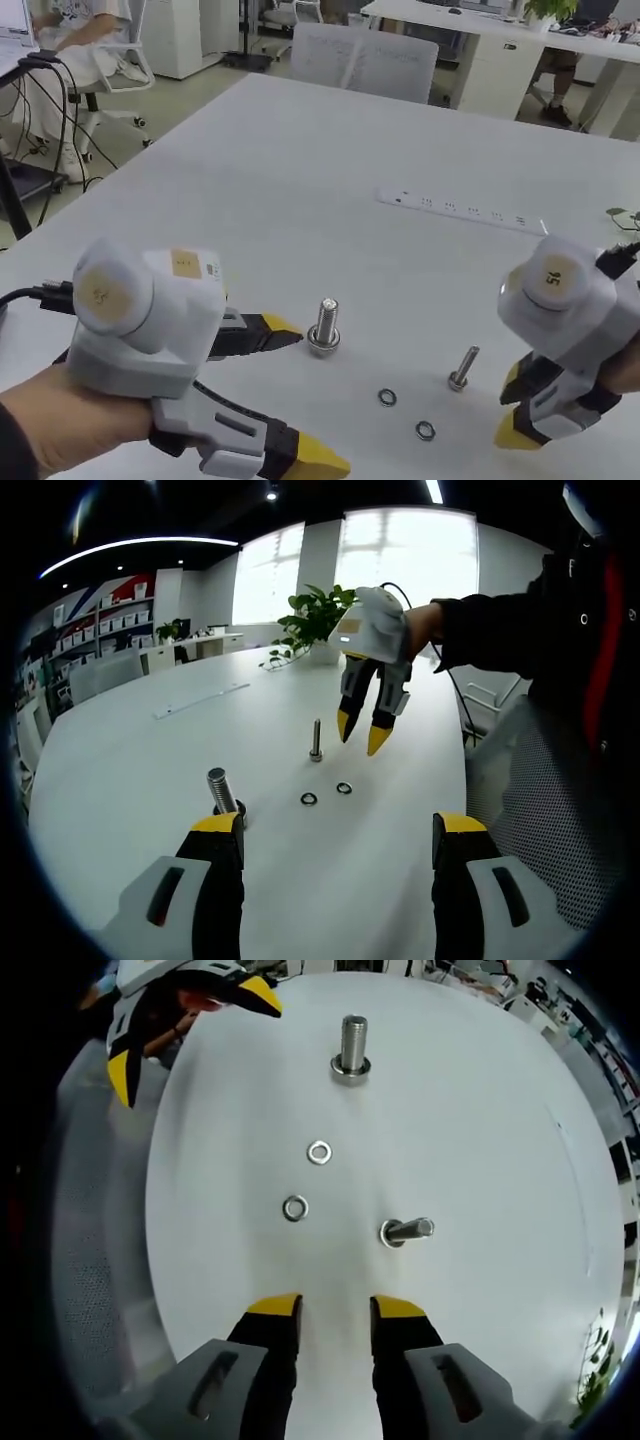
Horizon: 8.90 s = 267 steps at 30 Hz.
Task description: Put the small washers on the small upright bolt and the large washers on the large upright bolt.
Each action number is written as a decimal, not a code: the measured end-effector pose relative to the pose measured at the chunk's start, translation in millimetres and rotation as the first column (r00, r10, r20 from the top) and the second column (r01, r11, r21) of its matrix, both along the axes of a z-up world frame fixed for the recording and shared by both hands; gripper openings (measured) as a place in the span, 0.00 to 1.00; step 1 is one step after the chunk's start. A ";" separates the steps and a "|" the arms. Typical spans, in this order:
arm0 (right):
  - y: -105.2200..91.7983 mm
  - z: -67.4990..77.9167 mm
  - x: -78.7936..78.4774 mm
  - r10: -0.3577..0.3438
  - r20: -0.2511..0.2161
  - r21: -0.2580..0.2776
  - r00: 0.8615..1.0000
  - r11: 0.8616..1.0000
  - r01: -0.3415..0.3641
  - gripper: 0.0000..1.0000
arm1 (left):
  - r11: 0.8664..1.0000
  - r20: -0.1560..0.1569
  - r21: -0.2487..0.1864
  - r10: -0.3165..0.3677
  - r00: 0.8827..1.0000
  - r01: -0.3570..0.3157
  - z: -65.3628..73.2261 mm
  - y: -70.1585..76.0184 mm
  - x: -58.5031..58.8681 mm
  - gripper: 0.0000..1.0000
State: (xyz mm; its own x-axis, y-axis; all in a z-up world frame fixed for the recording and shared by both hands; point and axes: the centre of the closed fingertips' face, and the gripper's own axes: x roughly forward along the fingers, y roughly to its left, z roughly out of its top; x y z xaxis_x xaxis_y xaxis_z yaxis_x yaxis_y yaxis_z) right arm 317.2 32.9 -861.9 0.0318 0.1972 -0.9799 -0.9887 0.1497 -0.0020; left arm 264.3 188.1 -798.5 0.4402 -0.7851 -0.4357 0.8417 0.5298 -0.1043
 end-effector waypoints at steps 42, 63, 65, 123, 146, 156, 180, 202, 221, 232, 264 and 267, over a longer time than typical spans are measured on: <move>63.9 -11.8 -20.2 0.152 0.008 -0.017 0.988 0.988 -0.152 0.25 | 1.000 0.036 -0.011 0.013 0.999 -0.013 10.4 3.2 -0.1 0.76; 64.8 -18.6 -19.2 0.159 -0.001 -0.040 0.987 0.986 -0.159 0.24 | 1.000 0.033 -0.013 0.015 0.999 -0.014 10.6 4.6 -1.0 0.76; 65.0 -18.7 -18.9 0.152 -0.005 -0.039 0.988 0.988 -0.152 0.24 | 1.000 0.032 -0.012 0.014 0.999 -0.013 10.4 4.5 -1.1 0.76; 60.7 -17.9 -19.5 0.159 -0.002 -0.045 0.987 0.986 -0.159 0.14 | 1.000 0.032 -0.014 0.020 0.999 -0.020 10.7 4.7 -0.7 0.76; 59.4 -17.6 -18.3 0.150 0.002 -0.038 0.989 0.988 -0.150 0.13 | 1.000 0.035 -0.010 0.014 0.999 -0.013 12.2 3.9 0.1 0.76; 55.9 -6.8 -18.7 0.140 0.007 -0.027 0.990 0.990 -0.140 0.13 | 1.000 0.038 -0.013 0.012 0.999 -0.012 13.1 3.1 0.6 0.76; 15.0 35.9 -6.2 0.056 0.053 -0.013 0.997 0.998 -0.055 0.13 | 1.000 0.038 -0.010 0.005 0.999 -0.005 11.5 -0.1 0.2 0.76; 13.8 70.7 21.7 0.036 0.129 0.002 0.991 0.999 -0.036 0.13 | 1.000 0.028 -0.007 0.007 1.000 -0.007 9.6 1.9 -0.7 0.76; 33.6 64.9 40.5 0.102 0.119 -0.015 0.988 0.995 -0.100 0.13 | 1.000 0.019 -0.010 0.016 1.000 -0.016 8.1 5.1 -0.6 0.76; 34.5 54.0 42.1 0.120 0.095 -0.037 0.988 0.992 -0.117 0.13 | 1.000 0.015 -0.012 0.020 1.000 -0.020 5.8 6.2 1.3 0.76; 32.9 25.7 44.8 0.124 0.054 -0.056 0.991 0.991 -0.121 0.13 | 0.999 0.006 -0.007 0.033 0.999 -0.033 2.3 6.5 2.5 0.75; 33.4 22.4 44.6 0.122 0.051 -0.058 0.991 0.991 -0.119 0.13 | 0.999 0.006 -0.007 0.034 0.999 -0.034 2.2 6.9 2.4 0.75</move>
